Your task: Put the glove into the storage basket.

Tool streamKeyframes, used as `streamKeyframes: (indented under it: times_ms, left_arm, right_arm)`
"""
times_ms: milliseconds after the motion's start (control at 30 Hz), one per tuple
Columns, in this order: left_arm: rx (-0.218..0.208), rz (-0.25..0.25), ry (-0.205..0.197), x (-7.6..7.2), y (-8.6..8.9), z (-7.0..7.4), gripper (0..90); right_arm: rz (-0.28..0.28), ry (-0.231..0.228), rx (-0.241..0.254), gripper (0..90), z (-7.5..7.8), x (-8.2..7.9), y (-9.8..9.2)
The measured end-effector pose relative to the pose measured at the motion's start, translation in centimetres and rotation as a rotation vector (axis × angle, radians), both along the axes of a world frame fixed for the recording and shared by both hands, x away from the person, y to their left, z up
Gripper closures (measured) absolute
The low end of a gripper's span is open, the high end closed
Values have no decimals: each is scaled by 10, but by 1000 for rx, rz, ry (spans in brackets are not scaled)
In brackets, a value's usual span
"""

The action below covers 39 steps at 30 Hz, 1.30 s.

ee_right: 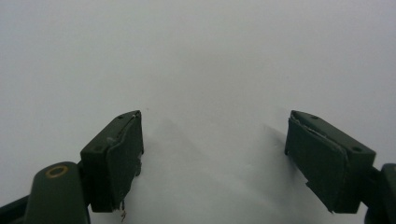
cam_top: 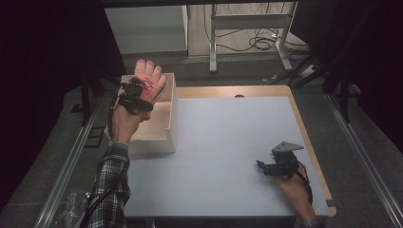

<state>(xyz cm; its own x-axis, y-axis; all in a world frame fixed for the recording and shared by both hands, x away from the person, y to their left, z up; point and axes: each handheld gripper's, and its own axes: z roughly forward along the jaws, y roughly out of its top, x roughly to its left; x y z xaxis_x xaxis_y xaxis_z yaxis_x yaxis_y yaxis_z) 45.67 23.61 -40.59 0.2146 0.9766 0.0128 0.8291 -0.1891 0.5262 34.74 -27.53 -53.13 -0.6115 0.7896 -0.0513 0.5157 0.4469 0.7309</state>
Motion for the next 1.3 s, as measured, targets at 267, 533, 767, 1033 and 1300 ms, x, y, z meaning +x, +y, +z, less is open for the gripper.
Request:
streamKeyframes:
  times_ms: [267, 533, 767, 1033, 1300]
  left_arm:
    - [-16, 22, 24, 10, -5, -29, 376]
    - [3, 33, 79, 20, -14, -50, 374]
    - [22, 39, 136, 30, -23, -63, 366]
    - [24, 26, 235, 36, -33, -74, 357]
    - [25, 19, 325, 44, -35, -83, 279]
  right_arm:
    - [0, 0, 0, 196, 0, 0, 0]
    - [0, 0, 0, 196, 0, 0, 0]
    - [0, 0, 0, 196, 0, 0, 0]
    - [0, -1, 0, 196, 0, 0, 0]
    - [1, -1, 0, 196, 0, 0, 0]
